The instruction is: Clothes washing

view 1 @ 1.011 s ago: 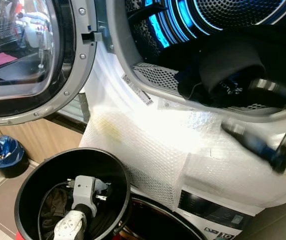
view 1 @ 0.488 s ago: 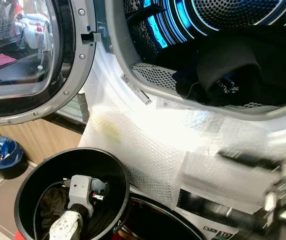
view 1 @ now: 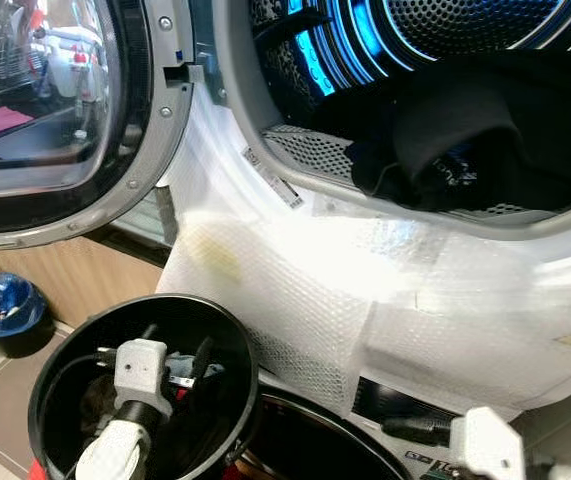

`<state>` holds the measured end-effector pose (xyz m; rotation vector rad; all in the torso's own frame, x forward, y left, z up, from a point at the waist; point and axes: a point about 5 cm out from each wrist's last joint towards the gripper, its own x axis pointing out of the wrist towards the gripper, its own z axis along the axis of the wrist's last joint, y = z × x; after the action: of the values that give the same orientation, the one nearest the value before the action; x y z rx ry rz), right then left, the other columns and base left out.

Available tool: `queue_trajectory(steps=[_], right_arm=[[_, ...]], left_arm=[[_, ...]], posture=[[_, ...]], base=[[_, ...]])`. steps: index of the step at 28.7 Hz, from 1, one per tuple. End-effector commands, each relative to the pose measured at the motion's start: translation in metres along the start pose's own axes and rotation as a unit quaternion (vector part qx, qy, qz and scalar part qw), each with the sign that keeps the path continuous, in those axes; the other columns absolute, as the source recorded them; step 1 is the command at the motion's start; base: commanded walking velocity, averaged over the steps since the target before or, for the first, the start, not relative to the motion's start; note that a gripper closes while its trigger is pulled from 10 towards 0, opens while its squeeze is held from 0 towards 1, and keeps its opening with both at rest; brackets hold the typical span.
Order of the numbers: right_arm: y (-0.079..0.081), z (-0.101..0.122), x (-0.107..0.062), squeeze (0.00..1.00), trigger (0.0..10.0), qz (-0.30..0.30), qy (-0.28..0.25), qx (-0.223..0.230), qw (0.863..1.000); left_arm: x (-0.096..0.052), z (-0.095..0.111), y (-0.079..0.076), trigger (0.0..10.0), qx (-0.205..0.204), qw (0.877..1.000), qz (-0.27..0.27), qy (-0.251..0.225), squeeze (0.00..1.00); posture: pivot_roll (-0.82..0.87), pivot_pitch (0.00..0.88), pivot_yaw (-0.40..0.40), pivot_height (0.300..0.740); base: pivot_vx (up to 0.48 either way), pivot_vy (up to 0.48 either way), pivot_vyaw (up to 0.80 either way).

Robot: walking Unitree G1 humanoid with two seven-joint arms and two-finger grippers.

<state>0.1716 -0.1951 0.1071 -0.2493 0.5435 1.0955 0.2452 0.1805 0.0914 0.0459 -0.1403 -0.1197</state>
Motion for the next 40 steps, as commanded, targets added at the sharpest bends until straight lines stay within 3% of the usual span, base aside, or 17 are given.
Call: queue_trajectory(steps=[1,5,8,12,14,15,16,19,21,23,30,31,34,35,36,37,40], right_arm=[[0.001,-0.004,0.003,0.0,10.0,0.002,-0.008,0.004,1.0],[0.014,0.027,0.01,0.0,10.0,0.048,-0.091,-0.011,0.995],[0.024,0.081,0.001,0.0,10.0,0.08,-0.229,-0.061,0.968],[0.026,0.106,-0.005,0.0,10.0,0.076,-0.276,-0.096,0.953],[0.017,0.14,-0.013,0.0,10.0,0.04,-0.341,-0.126,0.931],[0.017,0.14,-0.013,0.0,10.0,0.04,-0.341,-0.126,0.931],[0.01,0.166,-0.02,0.0,10.0,0.007,-0.381,-0.144,0.913],[0.007,0.18,-0.023,0.0,10.0,-0.022,-0.385,-0.153,0.91],[-0.006,0.19,-0.022,0.0,10.0,-0.094,-0.37,-0.142,0.913],[-0.011,0.194,-0.023,0.0,10.0,-0.124,-0.365,-0.134,0.913],[-0.01,0.2,-0.023,0.0,10.0,-0.131,-0.36,-0.12,0.916],[-0.013,0.215,-0.021,1.0,10.0,-0.152,-0.376,-0.126,0.905],[-0.012,0.22,-0.021,1.0,10.0,-0.151,-0.381,-0.131,0.903],[-0.01,0.218,-0.022,0.0,10.0,-0.139,-0.38,-0.131,0.905],[-0.007,0.216,-0.023,0.0,9.9,-0.124,-0.378,-0.131,0.908],[-0.006,0.214,-0.024,0.0,0.0,-0.117,-0.377,-0.131,0.91],[-0.006,0.212,-0.026,0.0,0.0,-0.114,-0.377,-0.126,0.911]], left_arm=[[-0.004,0.008,-0.005,10.0,0.017,1.0,-0.011,-0.008,0.0],[-0.019,0.007,-0.015,10.0,0.019,0.999,-0.026,0.011,0.0],[-0.028,-0.005,-0.014,10.0,0.02,0.998,-0.02,0.047,0.0],[-0.029,-0.009,-0.014,10.0,0.024,0.998,-0.026,0.055,0.0],[-0.028,-0.011,-0.014,10.0,0.03,0.997,-0.032,0.062,0.0],[-0.028,-0.011,-0.014,10.0,0.03,0.997,-0.032,0.062,0.0],[-0.028,-0.012,-0.015,10.0,0.032,0.997,-0.035,0.068,0.0],[-0.028,-0.013,-0.015,10.0,0.033,0.996,-0.036,0.073,0.0],[-0.029,-0.015,-0.015,10.0,0.034,0.996,-0.037,0.078,0.0],[-0.029,-0.016,-0.016,10.0,0.035,0.995,-0.037,0.08,0.0],[-0.029,-0.016,-0.016,10.0,0.035,0.995,-0.038,0.081,0.0],[-0.025,-0.017,-0.019,10.0,0.035,0.995,-0.04,0.081,0.0],[-0.023,-0.018,-0.021,10.0,0.034,0.995,-0.04,0.081,0.0],[-0.023,-0.018,-0.021,10.0,0.033,0.995,-0.038,0.082,0.0],[-0.023,-0.019,-0.021,10.0,0.032,0.995,-0.036,0.083,0.0],[-0.022,-0.019,-0.021,10.0,0.032,0.995,-0.035,0.083,0.0],[-0.021,-0.019,-0.022,10.0,0.032,0.995,-0.036,0.083,0.0]], posture=[[-0.09,0.079,-0.025,0.74],[-0.06,0.07,-0.019,0.74],[-0.07,0.054,-0.013,0.74],[-0.07,0.049,-0.009,0.74],[-0.07,0.034,-0.004,0.74],[-0.07,0.034,-0.004,0.74],[-0.07,0.025,-0.004,0.74],[-0.07,0.018,-0.006,0.74],[-0.08,0.016,-0.005,0.74],[-0.08,0.016,-0.005,0.74],[-0.08,0.016,-0.005,0.74],[-0.08,0.048,-0.012,0.74],[-0.08,0.056,-0.019,0.74],[-0.08,0.06,-0.021,0.74],[-0.08,0.064,-0.022,0.74],[-0.08,0.064,-0.022,0.74],[-0.08,0.067,-0.023,0.74]], base=[[0.0,0.0,0.0],[0.0,0.0,0.0],[0.0,0.0,0.0],[0.0,0.0,0.0],[0.0,0.0,0.0],[0.0,0.0,0.0],[0.0,0.0,0.0],[0.0,0.0,0.0],[0.0,0.0,0.0],[0.0,0.0,0.0],[0.0,0.0,0.0],[0.0,0.0,0.0],[0.0,0.0,0.0],[0.0,0.0,0.0],[0.0,0.0,0.0],[0.0,0.0,0.0],[0.0,0.0,0.0]])
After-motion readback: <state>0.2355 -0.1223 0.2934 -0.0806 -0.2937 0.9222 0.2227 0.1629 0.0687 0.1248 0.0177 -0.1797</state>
